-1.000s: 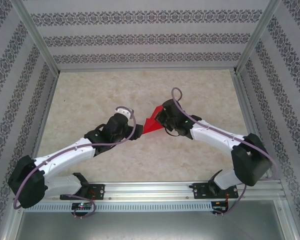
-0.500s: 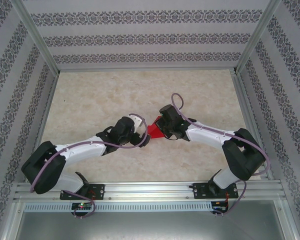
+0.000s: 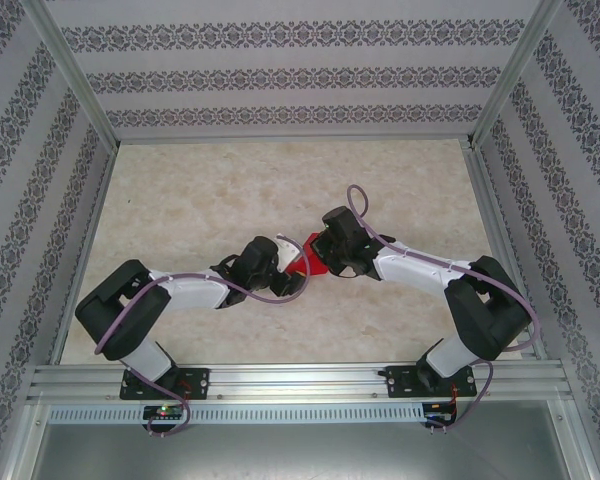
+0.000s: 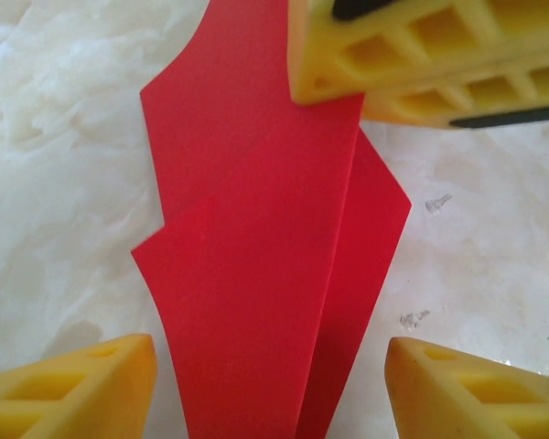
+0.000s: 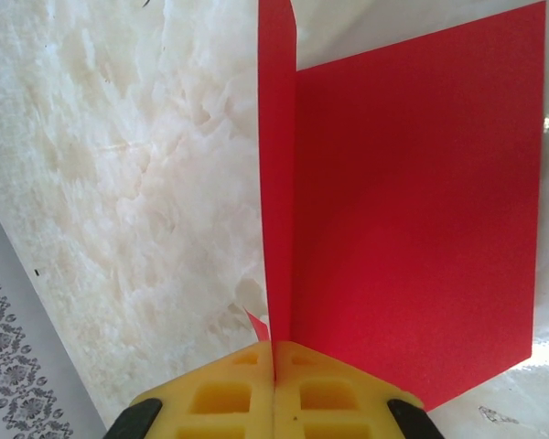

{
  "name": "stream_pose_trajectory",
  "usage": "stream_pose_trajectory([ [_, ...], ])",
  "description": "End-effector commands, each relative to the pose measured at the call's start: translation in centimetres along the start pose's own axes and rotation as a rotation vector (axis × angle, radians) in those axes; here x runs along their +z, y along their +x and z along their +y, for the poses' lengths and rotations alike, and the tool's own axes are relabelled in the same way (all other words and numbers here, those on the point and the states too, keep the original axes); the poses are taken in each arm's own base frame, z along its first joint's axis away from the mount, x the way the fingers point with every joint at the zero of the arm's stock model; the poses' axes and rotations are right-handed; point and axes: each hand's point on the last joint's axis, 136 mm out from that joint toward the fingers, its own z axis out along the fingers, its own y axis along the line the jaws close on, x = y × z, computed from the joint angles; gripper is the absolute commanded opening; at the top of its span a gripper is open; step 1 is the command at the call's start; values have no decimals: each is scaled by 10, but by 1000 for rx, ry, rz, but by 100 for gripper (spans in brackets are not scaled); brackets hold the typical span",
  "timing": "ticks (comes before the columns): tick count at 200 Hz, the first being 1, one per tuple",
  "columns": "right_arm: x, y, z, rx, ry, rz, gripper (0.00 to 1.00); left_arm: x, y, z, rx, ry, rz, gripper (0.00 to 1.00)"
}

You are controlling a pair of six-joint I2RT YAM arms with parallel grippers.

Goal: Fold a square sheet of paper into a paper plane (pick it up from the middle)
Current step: Place the paper at the center of the table, then fourth fold the wing at the center of the table.

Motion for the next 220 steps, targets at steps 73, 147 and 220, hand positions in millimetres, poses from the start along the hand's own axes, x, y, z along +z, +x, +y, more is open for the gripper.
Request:
stream_pose_trajectory([
  [73,5,10,2,-2,-23,95,0,3,-23,1,51,14,-125,35],
  [147,-9,6,19,-40,-102,129,36,6,-14,2,27,11,-111,17],
  [220,-34,-12,19,-322,-293,43,55,4,-2,1,-163,48,-135,15],
])
